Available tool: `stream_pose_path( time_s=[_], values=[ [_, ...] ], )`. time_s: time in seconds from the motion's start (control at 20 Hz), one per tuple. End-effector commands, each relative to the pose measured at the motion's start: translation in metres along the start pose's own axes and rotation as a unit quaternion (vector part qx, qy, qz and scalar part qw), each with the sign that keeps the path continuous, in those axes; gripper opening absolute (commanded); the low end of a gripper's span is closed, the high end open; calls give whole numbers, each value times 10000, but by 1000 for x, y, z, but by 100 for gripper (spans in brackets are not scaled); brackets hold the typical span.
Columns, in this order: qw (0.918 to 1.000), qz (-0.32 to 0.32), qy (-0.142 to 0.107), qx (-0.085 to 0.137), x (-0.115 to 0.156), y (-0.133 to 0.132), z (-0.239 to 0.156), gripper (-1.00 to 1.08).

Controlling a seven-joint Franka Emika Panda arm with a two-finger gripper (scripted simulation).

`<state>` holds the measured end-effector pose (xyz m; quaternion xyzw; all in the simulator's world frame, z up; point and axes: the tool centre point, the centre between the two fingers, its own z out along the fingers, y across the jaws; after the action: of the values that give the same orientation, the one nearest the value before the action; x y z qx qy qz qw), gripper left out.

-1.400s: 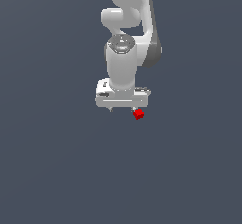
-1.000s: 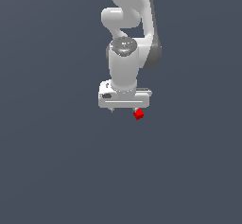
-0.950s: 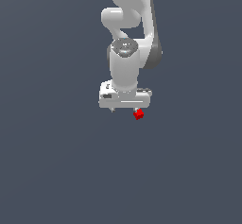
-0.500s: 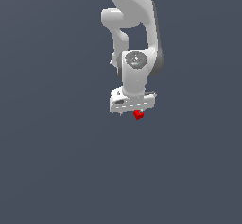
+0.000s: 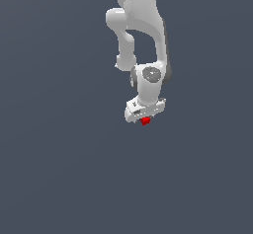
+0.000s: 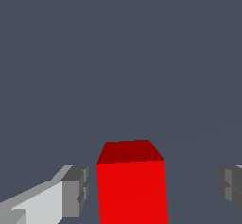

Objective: Pick up the red cube and move it to a goal position.

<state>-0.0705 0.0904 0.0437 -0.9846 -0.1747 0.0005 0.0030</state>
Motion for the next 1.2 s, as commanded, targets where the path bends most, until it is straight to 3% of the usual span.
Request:
stream_pose_path(
  time_s=[0.0, 0.35, 0.4, 1.15],
  values=[
    [9999, -155, 5, -8, -4, -7, 11, 100],
    [9995, -315, 0, -24, -8, -14, 23, 100],
    [9995, -315, 0, -24, -8, -14, 23, -100],
    [9995, -312, 1, -25, -6, -10, 17, -100]
  ],
)
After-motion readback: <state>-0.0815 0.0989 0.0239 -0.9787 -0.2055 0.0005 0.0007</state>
